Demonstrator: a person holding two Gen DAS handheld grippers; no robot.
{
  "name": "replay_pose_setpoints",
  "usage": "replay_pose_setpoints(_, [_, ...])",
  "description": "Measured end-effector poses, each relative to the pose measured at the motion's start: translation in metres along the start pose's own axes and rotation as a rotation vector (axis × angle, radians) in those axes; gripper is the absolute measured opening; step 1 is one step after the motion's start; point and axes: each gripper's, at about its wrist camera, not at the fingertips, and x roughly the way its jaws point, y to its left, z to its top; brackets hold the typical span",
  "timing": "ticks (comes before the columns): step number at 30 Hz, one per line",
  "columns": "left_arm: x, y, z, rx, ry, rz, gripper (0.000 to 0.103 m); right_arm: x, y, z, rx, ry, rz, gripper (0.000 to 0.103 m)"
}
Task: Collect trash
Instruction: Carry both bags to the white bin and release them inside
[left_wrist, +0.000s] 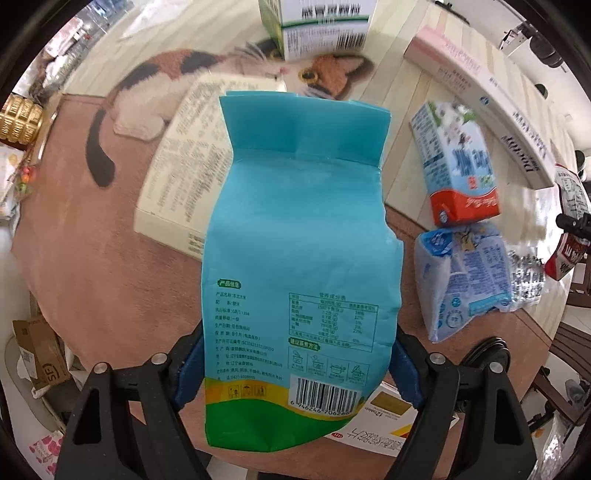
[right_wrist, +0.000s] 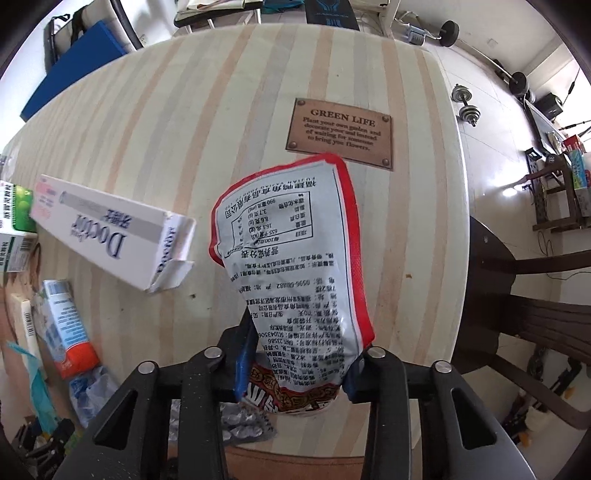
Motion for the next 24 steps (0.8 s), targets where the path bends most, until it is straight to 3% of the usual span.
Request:
replay_pose_setpoints(7, [-0.087,0.024,-0.034,-0.026,-0.114,-0.020,0.082,-0.041,-0.002,-0.022,-0.006,-0.052,0.057,0.032])
replay_pose_setpoints(14, [-0.170,0.057,-0.092,-0.064,-0.243,-0.038,0.082,-0.106,0.023,-0.071,-0.048,-0.139,0.137,0.032])
replay_pose_setpoints(19, [-0.214,0.101,-0.159,-0.132,-0.311,-0.058,0.082,-0.149,0.057,-0.126,-0.106,-0.183,0.208,0.032])
replay_pose_setpoints(24, [-0.229,0.157,-0.247,-0.223,-0.340,-0.063,0.082,-0.173,0.110,-0.217,-0.210,-0.189,0.272,0.032])
